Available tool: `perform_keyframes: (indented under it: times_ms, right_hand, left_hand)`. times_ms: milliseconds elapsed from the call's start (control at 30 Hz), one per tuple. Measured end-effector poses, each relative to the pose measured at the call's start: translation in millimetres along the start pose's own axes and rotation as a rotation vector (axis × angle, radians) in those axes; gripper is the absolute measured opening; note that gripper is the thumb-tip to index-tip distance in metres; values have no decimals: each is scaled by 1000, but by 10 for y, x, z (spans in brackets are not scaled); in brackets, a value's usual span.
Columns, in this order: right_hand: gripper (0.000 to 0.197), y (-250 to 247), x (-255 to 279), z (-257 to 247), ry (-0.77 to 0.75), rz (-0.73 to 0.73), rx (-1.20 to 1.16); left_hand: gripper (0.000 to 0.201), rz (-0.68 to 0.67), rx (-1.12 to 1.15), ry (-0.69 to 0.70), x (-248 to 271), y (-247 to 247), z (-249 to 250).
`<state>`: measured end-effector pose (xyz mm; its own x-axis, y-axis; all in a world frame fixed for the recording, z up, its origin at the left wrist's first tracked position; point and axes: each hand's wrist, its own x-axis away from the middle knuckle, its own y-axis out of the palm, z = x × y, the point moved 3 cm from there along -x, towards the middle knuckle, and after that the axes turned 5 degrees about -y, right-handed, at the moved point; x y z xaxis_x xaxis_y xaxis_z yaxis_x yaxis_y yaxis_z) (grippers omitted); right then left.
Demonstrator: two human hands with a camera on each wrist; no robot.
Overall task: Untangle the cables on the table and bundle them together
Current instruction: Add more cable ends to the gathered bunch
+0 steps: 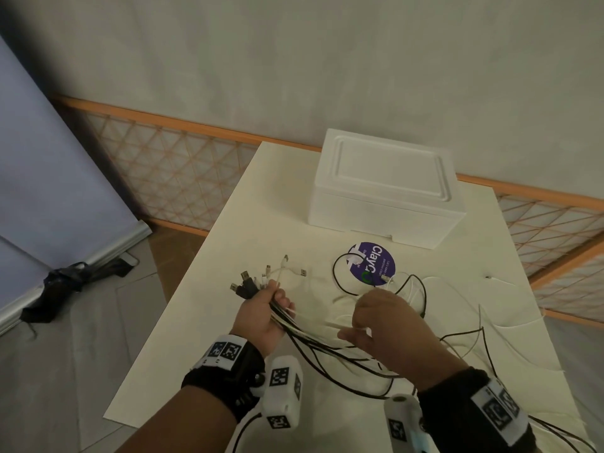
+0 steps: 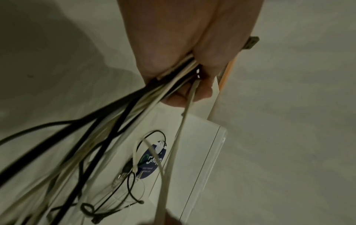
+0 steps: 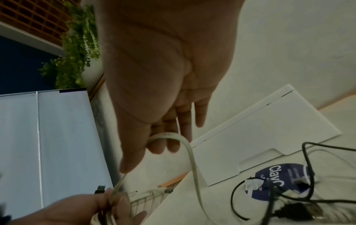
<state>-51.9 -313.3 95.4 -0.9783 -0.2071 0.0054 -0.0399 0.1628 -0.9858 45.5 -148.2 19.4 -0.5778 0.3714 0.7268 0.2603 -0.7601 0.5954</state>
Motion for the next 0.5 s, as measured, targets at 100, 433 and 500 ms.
perform_keyframes:
  times_ms: [100,433,500]
  right_hand:
    - [61,-17,123,2,52,-223,2]
    - [42,-1,501,196,203,-259,-29]
    - [40,45,571,311,264,-267,-52]
  left_hand:
    - [25,4,-56,-36,-25,-32,30]
    - [18,124,-6,39,-144,-247,115]
    - [25,152,-77,65,-174,-276,123]
